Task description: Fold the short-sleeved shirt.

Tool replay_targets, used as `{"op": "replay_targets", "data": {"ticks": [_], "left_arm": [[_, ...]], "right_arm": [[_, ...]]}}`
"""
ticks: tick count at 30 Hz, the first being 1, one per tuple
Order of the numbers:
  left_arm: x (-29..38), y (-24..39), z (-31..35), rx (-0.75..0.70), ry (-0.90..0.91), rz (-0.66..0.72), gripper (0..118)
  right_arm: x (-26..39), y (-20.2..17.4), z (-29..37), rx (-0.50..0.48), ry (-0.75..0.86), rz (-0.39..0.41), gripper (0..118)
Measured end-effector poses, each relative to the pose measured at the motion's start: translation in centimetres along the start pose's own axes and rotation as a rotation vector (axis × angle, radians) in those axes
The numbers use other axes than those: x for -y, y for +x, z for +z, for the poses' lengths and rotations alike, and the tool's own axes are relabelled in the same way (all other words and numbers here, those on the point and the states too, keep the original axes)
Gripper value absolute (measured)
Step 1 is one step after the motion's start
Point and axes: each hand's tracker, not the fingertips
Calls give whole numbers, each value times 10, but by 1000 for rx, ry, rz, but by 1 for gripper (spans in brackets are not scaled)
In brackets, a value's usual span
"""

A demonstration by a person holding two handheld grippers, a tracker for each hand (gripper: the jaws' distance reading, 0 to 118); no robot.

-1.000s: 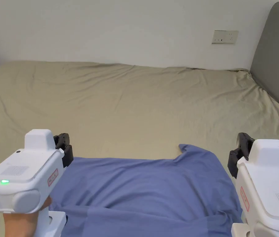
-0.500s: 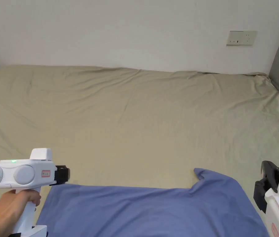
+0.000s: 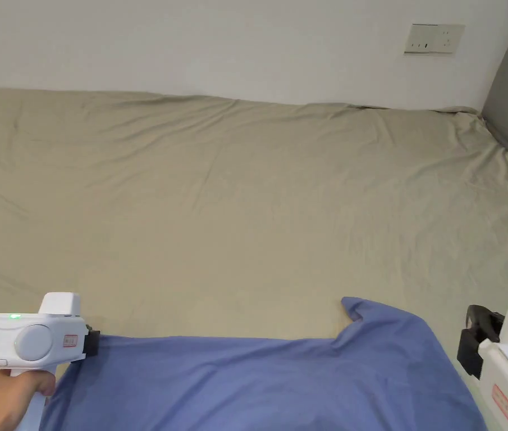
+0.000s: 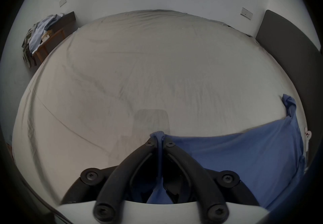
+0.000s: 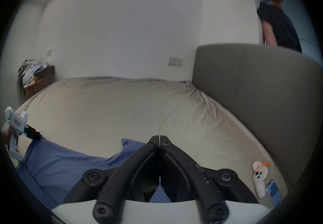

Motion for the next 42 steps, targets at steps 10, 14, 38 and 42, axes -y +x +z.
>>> {"op": "replay_targets", "data": {"ticks": [10,14,38,42], "left_arm": [[5,4,89,103,201,-19,4],[9,6,104,118,209,-11,4],[129,-43,231,65,292,170,4],[175,-45,233,48,238,186,4]], "right_arm": [[28,24,-166,-50,-470,-54,101],[53,18,-196,-48,-531,27,76],[44,71,127,-297,-128,-72,3],[86,75,158,-289,-156,-119,3]]}}
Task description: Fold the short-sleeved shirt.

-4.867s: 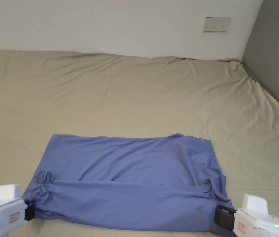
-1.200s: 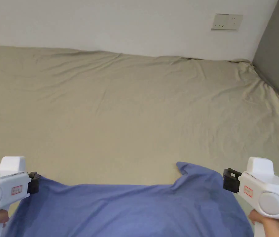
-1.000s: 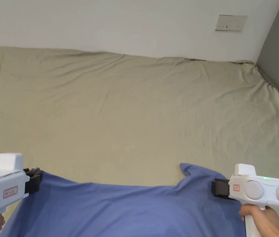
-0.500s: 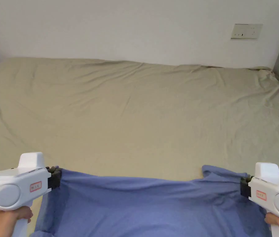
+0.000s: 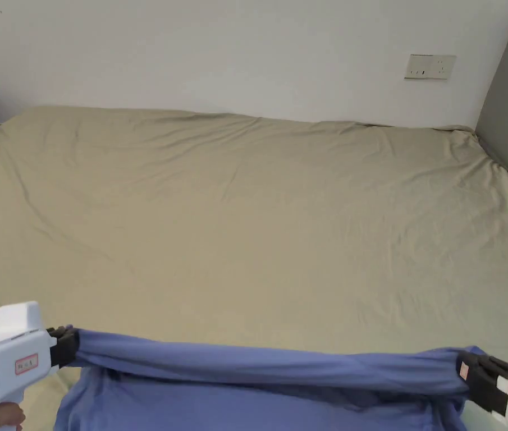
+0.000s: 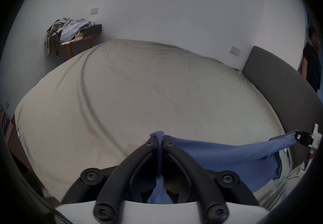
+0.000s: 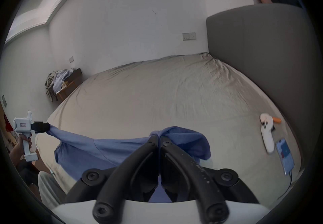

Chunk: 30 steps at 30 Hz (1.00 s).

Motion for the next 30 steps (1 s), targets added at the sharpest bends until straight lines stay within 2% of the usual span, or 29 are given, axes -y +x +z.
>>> {"op": "replay_targets", "data": {"ticks": [4,6,10,17,18,19,20,21,22,23,24,30], "left_arm": [[45,-6,1,-25,-51,-14,4],[63,-8,-3,-36,-88,-15,4],[91,-14,-24,-76,-170,-44,4],[94,-5,-25,-110,-166,-68,7],[90,-4,-21,-109,-159,-68,14],[85,-2,-17,-106,-148,-59,37],[80,-1,-11,-95,-135,-45,67],[74,1,-6,-74,-110,-26,95],[66,4,1,-47,-66,-22,117],[59,8,10,-34,-15,-20,118],[51,13,21,-14,53,-22,116],[-3,59,82,67,343,-98,116]], "right_arm": [[48,4,0,30,-76,-75,3],[69,3,-8,77,-110,-64,3],[104,6,-29,140,-199,-91,3],[109,-3,-30,191,-212,-108,5],[103,-10,-23,196,-207,-110,11],[95,-15,-19,211,-180,-87,27],[87,-20,-14,235,-153,-61,44],[78,-26,-9,242,-122,-33,64],[67,-35,0,242,-85,-7,87],[58,-40,5,244,-47,10,103],[45,-50,13,245,3,28,113],[-17,-99,56,208,293,139,114]]}}
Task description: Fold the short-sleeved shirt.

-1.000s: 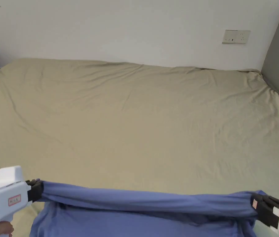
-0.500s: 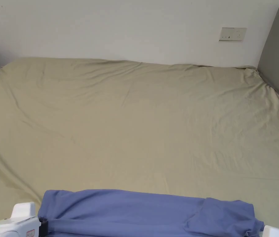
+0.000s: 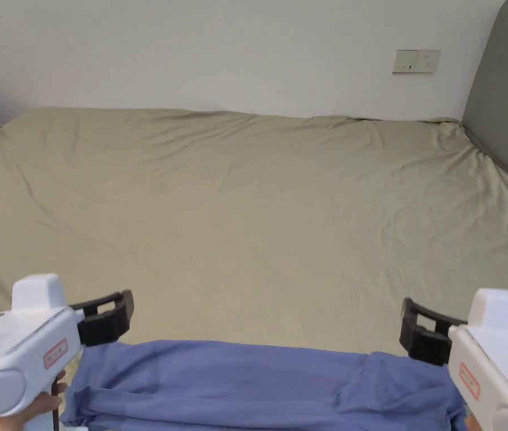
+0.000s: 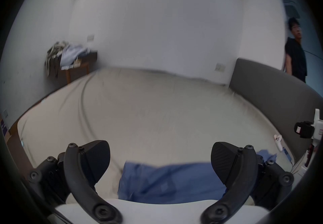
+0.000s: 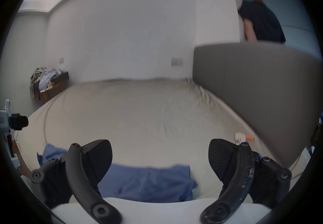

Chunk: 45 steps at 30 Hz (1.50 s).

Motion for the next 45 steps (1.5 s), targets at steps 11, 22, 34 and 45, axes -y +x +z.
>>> {"op": "replay_targets", "data": {"ticks": [11,22,34,45], "left_arm": [[-31,61,35,-91,391,-129,94],[-29,59,25,-48,350,-111,0],[-16,-54,-36,198,-146,409,0],[63,-135,-84,262,-532,460,3]], "right_arm": [[-35,-42,34,80,277,43,98],[-34,-43,28,81,298,73,2],[-33,-45,9,77,263,84,2],[-22,-61,-20,80,196,98,2]]}}
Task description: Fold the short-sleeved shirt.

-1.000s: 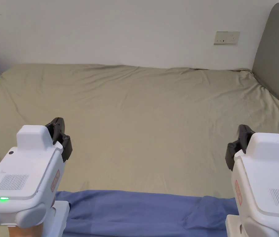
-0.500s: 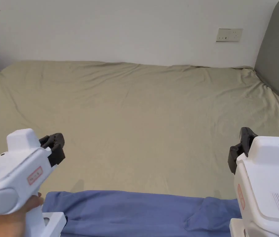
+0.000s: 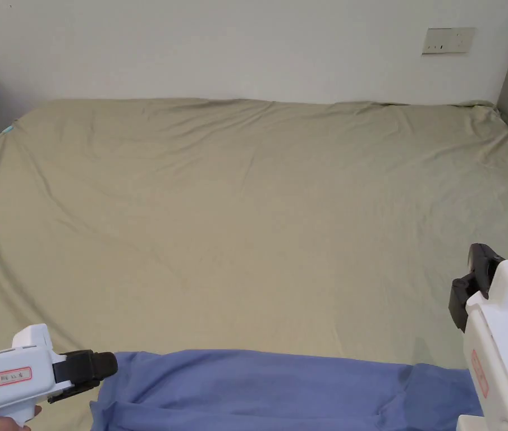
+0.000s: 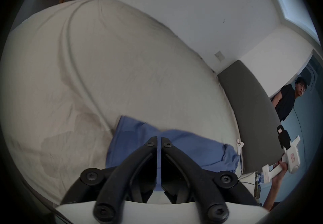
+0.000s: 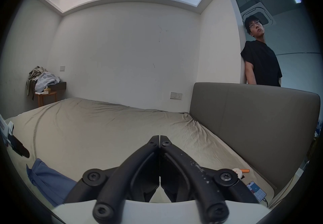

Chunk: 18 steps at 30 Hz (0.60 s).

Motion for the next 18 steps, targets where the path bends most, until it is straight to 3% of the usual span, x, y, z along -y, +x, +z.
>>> {"op": "replay_targets", "data": {"ticks": [1,2,3,4,5,6,10,12,13,14,15,18], "left_arm": [[3,-8,-3,7,-8,28,11],[5,-15,-6,21,-23,45,27],[9,-22,-11,26,-28,63,52],[11,-27,-15,15,-27,55,85],[12,-32,-18,2,-38,60,101],[14,-33,-21,-6,-41,61,106],[14,-38,-35,10,-59,50,100],[17,-38,-46,35,-93,49,75],[18,-38,-50,30,-103,44,51],[21,-35,-55,25,-111,37,40],[23,-30,-59,-36,-101,-21,37],[18,-44,-67,-30,-68,-56,15]], "right_arm": [[2,-2,-2,1,-7,1,2],[4,-4,-3,0,-12,1,2],[6,-7,-5,-2,-19,4,2],[7,-8,-6,-3,-27,8,2],[8,-10,-8,-5,-33,11,2],[10,-12,-10,-10,-42,17,2],[14,-18,-16,-16,-64,29,2],[15,-20,-17,-18,-70,31,2],[15,-21,-17,-17,-72,35,2],[15,-21,-17,-16,-74,36,2],[15,-20,-17,-16,-77,37,2],[13,-18,-18,-16,-82,36,2]]}}
